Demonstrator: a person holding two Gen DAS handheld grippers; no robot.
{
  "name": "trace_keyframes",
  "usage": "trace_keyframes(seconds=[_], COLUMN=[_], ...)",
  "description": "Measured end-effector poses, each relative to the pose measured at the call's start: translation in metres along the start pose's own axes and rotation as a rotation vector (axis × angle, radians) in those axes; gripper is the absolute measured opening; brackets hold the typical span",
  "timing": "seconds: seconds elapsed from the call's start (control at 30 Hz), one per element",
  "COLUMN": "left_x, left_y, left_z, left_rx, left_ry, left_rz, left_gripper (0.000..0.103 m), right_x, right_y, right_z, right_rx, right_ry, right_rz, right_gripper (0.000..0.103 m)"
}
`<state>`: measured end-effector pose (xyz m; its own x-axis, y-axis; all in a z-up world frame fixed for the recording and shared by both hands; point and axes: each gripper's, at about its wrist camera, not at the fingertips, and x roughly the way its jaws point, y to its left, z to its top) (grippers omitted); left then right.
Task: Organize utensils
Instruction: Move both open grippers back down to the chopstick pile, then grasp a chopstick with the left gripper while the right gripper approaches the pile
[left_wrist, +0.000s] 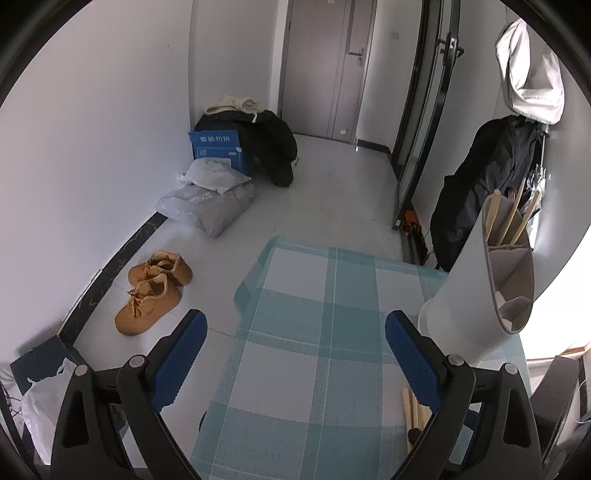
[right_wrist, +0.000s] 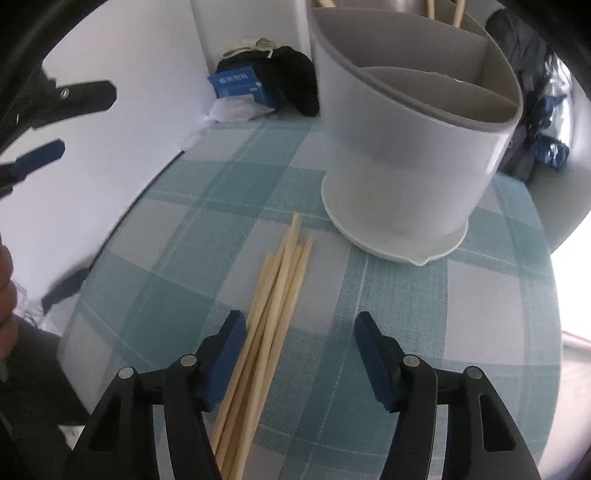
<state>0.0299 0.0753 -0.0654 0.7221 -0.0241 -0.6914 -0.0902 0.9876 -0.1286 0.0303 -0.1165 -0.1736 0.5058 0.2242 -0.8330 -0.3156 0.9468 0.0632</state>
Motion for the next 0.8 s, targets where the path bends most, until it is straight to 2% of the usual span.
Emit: trace_keyframes(seconds=[0.1,0.17,0.37,0.53,0.6,0.67,0.73,0.8], left_x=[0.002,0.002,0.003,0.009,0.012,0.017,0.02,0.024], left_y=[-0.001,-0.001,-0.003,-0.008,-0.009,-0.012,-0.015,-0.02], left_z=[-0.002,-0.002,-0.004,-0.009,-0.011,-0.015,-0.019,-0.024], left_rx=[0.005,0.005,0.01,0.04,0.041,0.044,0.044,0.051], left_ry=[0.015,0.017,0.033,0.081,0.111,0.155,0.192,0.227], left_rz=[0.0,0.0,-0.011,-0.011,-0.034,-0.076,-0.127,-0.161], left_gripper=[0.095,0.095,0.095,0.095,0.095,0.095,0.095,0.095], right_x=[-0.002,-0.006,-0.019,-0.034,-0.041,-0.046,-0.048,-0.052], right_y=[0.001,0.0,-0.005,-0.012,-0.019,-0.024,-0.028,-0.037], right_z=[-0.004,-0.008,-0.025,-0.039,-0.039,-0.035,-0.03,-0.027], right_rx=[-0.001,-0.01,-0.043,-0.035,-0.024,0.001,0.024,0.044], right_ry=[0.013,0.025,0.063,0.07,0.058,0.034,0.009,-0.012], right_rz=[-0.006,-0.027,-0.022,0.03,0.035,0.042,0.025,-0.007], right_gripper=[0.049,0.038,0.035,0.036,0.041,0.058,0.065,0.065])
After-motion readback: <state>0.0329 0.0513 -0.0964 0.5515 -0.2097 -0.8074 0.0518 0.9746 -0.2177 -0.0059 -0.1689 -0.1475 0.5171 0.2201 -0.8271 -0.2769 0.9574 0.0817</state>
